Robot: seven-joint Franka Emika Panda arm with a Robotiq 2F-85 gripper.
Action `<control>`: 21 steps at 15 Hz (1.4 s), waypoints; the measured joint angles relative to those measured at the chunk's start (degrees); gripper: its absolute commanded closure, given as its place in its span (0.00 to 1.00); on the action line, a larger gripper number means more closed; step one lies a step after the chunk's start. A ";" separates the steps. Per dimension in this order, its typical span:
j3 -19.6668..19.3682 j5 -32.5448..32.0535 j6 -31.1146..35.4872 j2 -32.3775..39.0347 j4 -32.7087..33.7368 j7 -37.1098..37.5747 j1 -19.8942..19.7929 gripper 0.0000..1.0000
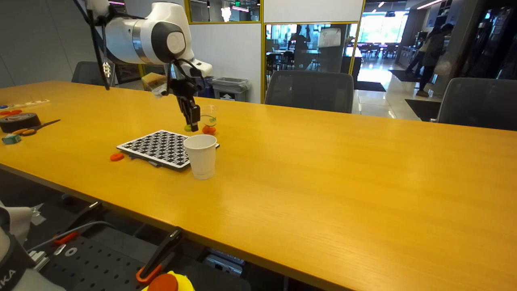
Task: Put one round orange block in the clear cup then put a round yellow block in the white cup, then put two round orange blocks in the clear cup and put the last round yellow block in the white cup
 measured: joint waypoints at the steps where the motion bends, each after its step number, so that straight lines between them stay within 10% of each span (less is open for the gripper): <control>1: -0.13 0.00 0.47 -1.35 -1.32 0.06 -0.77 0.76; 21: 4.12 -5.17 0.51 -20.64 -18.80 16.80 -12.27 0.76</control>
